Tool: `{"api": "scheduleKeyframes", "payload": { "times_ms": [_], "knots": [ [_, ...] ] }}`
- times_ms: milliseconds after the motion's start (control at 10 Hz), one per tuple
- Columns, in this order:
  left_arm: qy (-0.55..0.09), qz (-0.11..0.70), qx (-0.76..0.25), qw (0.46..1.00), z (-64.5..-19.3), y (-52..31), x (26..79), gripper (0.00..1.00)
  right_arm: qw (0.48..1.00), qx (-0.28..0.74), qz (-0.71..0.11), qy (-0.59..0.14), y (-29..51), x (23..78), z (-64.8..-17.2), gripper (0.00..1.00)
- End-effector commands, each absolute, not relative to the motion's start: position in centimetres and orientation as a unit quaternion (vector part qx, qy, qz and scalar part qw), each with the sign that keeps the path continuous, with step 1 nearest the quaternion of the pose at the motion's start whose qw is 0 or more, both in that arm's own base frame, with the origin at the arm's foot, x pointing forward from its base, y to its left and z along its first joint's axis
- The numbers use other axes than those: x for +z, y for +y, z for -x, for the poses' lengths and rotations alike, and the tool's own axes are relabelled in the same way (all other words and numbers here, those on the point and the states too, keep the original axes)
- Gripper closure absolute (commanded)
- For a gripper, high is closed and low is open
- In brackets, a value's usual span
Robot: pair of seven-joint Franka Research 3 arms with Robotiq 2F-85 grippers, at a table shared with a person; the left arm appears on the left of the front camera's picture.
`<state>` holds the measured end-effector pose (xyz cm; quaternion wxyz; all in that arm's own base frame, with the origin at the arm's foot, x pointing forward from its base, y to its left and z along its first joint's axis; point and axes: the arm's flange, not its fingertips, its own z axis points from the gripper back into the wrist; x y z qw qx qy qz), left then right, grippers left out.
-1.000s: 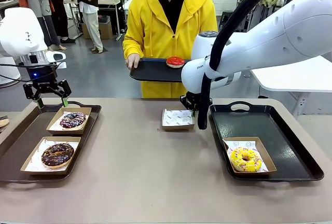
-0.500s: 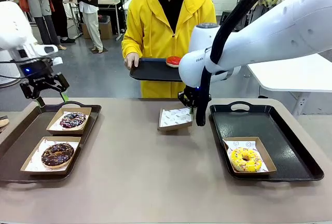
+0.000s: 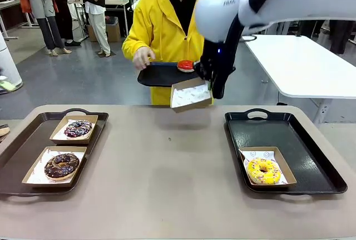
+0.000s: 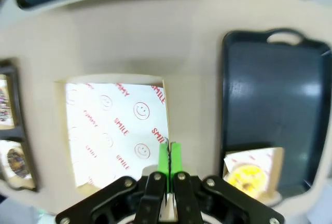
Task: Individually package the donuts and arrange them on the tray.
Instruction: Place the picked Paper togo box on the Handle tray while simultaneously picking up another Paper togo box from the table with the other hand, then place the picked Paper togo box on the Handle tray.
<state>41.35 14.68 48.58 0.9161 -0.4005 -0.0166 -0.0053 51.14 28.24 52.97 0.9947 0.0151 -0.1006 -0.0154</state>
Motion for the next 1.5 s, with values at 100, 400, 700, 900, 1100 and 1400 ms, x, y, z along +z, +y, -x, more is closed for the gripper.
{"api": "scheduleKeyframes", "payload": {
  "times_ms": [100,400,700,900,1100,1400],
  "knots": [
    [-0.055,0.515,0.011,0.856,-37.7,19.5,47.1,0.00,0.996,-0.020,-0.044,-0.081,29.1,55.1,-53.2,1.00],
    [-0.073,0.575,0.046,0.814,-36.4,21.5,46.0,0.00,0.996,-0.032,-0.053,-0.062,29.6,55.5,-55.1,1.00],
    [-0.062,0.551,0.045,0.831,-36.0,21.4,46.3,0.00,0.996,-0.032,-0.047,-0.073,29.4,54.8,-54.7,1.00],
    [-0.062,0.551,0.045,0.831,-36.0,21.4,46.3,0.00,0.996,-0.032,-0.047,-0.073,29.4,54.8,-54.7,1.00],
    [-0.062,0.551,0.045,0.831,-36.0,21.4,46.3,0.00,0.996,-0.032,-0.047,-0.073,29.4,54.8,-54.7,1.00],
    [-0.062,0.551,0.045,0.831,-36.0,21.4,46.3,0.00,0.996,-0.032,-0.047,-0.073,29.4,54.8,-54.7,1.00]
  ]
}}
